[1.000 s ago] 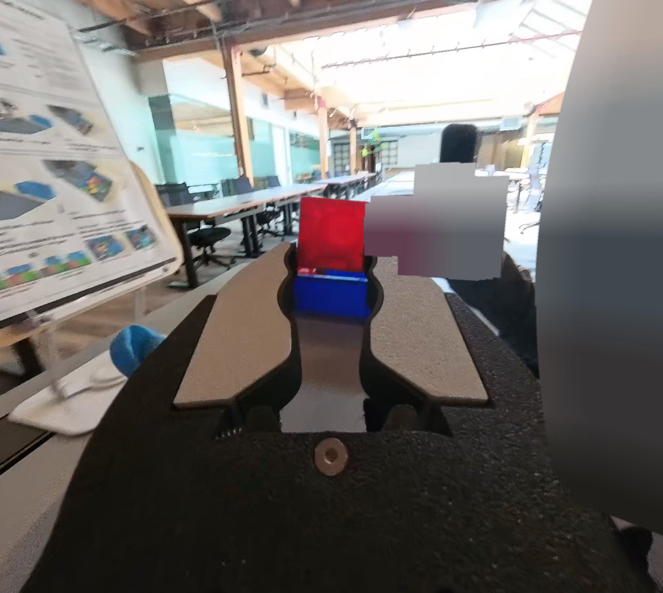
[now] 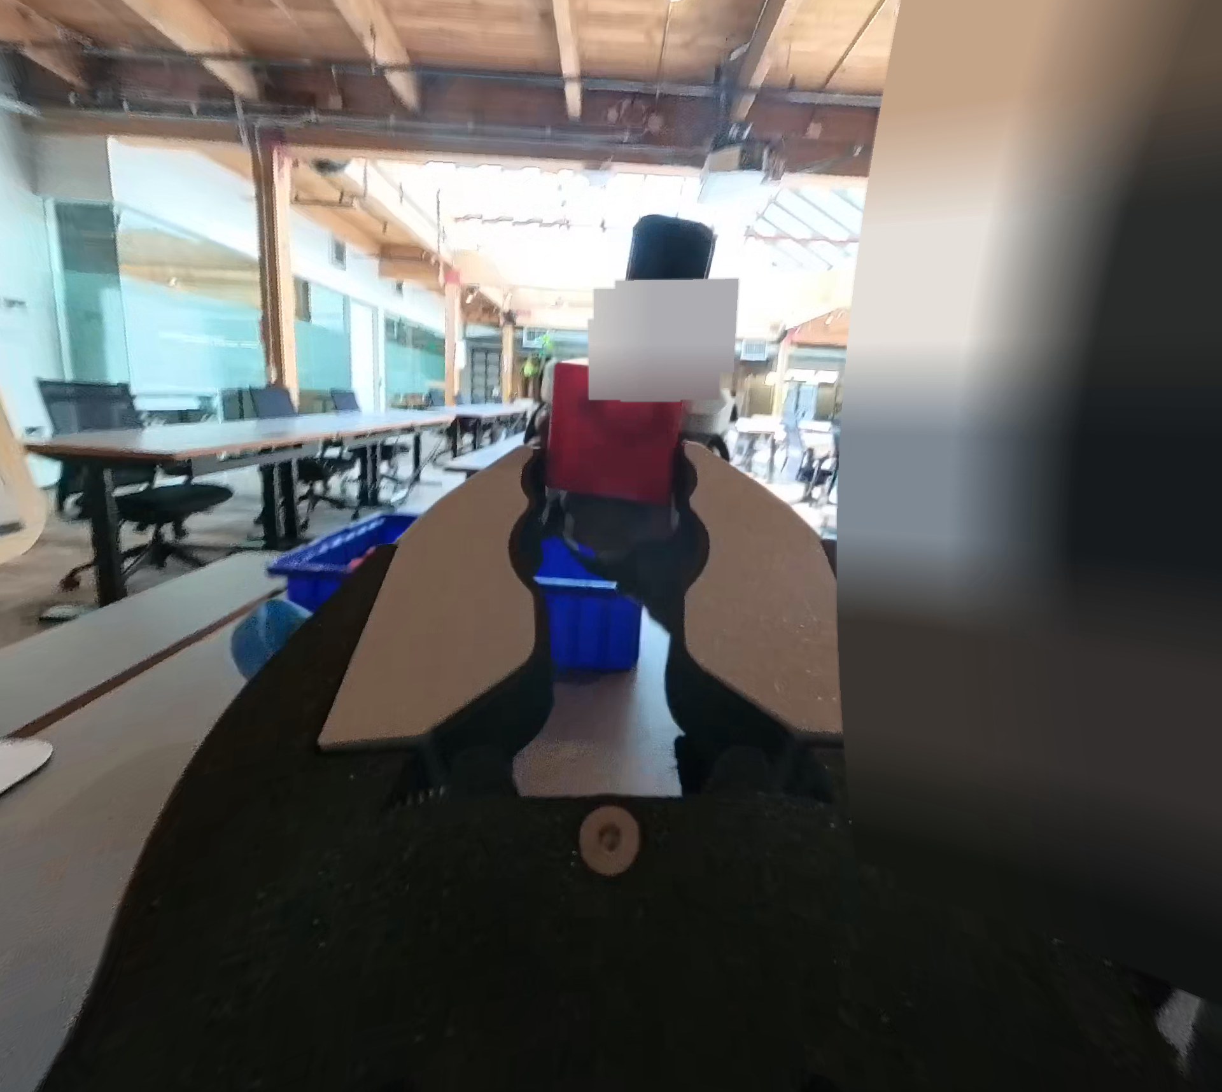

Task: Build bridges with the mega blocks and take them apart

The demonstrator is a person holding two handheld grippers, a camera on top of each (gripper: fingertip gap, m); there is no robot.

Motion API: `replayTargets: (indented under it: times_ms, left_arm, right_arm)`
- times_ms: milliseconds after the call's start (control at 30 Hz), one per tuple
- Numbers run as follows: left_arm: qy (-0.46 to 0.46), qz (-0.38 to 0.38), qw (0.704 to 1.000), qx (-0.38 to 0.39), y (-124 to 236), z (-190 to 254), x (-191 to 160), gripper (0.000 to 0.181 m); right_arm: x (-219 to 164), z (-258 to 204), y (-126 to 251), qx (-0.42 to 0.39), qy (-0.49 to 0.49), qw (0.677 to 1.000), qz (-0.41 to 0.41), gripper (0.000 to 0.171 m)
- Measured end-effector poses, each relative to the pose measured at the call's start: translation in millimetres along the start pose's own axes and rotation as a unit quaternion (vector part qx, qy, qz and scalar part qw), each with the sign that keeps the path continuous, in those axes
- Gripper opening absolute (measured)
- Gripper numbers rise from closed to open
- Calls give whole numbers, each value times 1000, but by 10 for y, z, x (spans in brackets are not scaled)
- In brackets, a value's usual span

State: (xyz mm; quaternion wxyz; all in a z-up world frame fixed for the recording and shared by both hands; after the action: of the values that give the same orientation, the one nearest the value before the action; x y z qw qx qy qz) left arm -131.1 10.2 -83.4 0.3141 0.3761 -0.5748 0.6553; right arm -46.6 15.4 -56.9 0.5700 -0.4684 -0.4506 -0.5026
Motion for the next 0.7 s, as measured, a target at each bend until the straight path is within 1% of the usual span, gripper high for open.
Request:
replayTargets:
  times_ms: [33,67,100,167,267,333,433,567,633,700]
  left_arm:
    - [-9,-22,1000,17,26,-17,-5,46]
    - [-22,-47,998,39,64,-41,-3,56]
    - [-38,-70,995,64,116,-63,14,58]
    - [-73,-118,983,119,249,-105,76,58]
    - [-116,-176,957,201,501,-126,218,58]
    - [-134,-207,936,250,673,-112,315,56]
    - [-152,-248,901,322,918,-84,435,50]
    - [-171,-298,851,396,1184,-40,532,49]
    - [-185,-306,836,416,1254,-13,585,48]
    - [-192,-299,834,422,1275,20,634,47]
  right_arm:
    - [-2,20,12,-2,3,1000,-11,28]
    - [-8,47,27,-3,7,1000,-25,28]
    - [-19,78,43,-5,7,999,-42,28]
    - [-71,139,65,-3,9,995,-95,28]
    - [-232,270,83,-6,19,978,-208,28]
    - [-377,352,82,-2,13,958,-286,28]
    - [-639,486,85,4,7,917,-399,28]
    - [-993,591,58,27,-4,864,-504,28]
    - [-1158,605,18,39,-9,842,-538,28]
    - [-1329,608,-17,49,-9,820,-571,28]
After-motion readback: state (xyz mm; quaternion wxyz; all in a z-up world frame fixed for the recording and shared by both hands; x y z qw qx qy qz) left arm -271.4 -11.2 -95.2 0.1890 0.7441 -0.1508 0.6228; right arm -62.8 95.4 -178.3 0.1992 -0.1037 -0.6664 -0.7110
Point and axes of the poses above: each gripper's, where its closed fingertips meet, y back along the fingers, x out of its top, z = x × y across the jaws, the point moved 4 cm from there along y, back along the fingers, and after that the axes turned 7 degrees about z, right-handed, at the moved point
